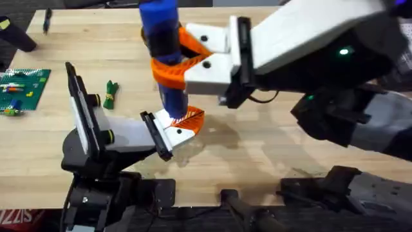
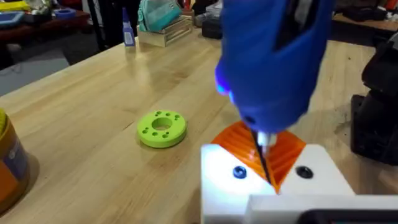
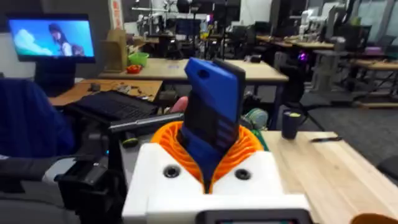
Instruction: Pick up the gripper from the table and insert it into the empty holder that is missing its gripper. Then pick up a screw, insert it into the mounting hole, and use the screwdriver to tighten it. Finally, clean up the table by picking up the vegetable and placing it into the bucket.
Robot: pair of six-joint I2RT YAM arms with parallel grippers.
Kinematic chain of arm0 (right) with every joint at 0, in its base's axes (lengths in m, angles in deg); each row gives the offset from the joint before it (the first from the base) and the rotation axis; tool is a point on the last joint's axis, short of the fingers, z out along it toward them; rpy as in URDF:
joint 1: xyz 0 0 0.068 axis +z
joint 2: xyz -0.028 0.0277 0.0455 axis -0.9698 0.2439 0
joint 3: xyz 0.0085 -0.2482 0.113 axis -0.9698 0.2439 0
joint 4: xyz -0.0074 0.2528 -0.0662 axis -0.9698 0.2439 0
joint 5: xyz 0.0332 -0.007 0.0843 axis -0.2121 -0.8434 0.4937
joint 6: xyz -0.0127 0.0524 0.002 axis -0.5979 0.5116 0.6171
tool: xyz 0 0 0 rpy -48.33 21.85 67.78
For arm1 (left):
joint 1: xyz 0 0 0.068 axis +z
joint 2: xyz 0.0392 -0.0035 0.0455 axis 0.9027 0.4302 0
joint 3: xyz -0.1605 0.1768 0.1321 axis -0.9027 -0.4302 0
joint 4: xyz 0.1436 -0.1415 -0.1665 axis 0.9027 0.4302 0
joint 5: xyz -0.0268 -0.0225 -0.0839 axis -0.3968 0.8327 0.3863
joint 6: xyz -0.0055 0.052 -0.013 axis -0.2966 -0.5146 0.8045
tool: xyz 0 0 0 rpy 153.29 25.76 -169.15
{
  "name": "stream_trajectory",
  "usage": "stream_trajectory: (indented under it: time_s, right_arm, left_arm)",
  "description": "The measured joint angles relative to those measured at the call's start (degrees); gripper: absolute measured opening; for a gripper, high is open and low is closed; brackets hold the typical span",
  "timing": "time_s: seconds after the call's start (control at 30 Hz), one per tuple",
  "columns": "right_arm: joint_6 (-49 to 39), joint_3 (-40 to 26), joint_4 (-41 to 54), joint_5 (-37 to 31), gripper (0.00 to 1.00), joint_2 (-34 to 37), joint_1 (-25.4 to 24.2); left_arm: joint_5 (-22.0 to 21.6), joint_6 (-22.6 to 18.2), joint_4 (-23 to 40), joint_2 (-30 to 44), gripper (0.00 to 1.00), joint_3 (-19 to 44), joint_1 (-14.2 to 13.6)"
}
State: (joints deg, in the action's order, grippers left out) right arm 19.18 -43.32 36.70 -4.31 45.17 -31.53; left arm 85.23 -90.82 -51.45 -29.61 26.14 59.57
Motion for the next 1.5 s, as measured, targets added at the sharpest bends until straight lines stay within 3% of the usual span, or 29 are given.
stream_trajectory:
  time_s: [0.7,1.5]
  right_arm:
    - [-7.22,-2.03,-1.55,1.4,0.028,1.88,1.97]
    - [-7.76,-3.34,-1.29,1.36,0.028,4.75,2.74]
  left_arm:
    - [0.0,0.0,0.0,0.01,0.001,0.0,0.0]
    - [0.02,0.02,0.0,0.0,0.001,0.0,0.0]
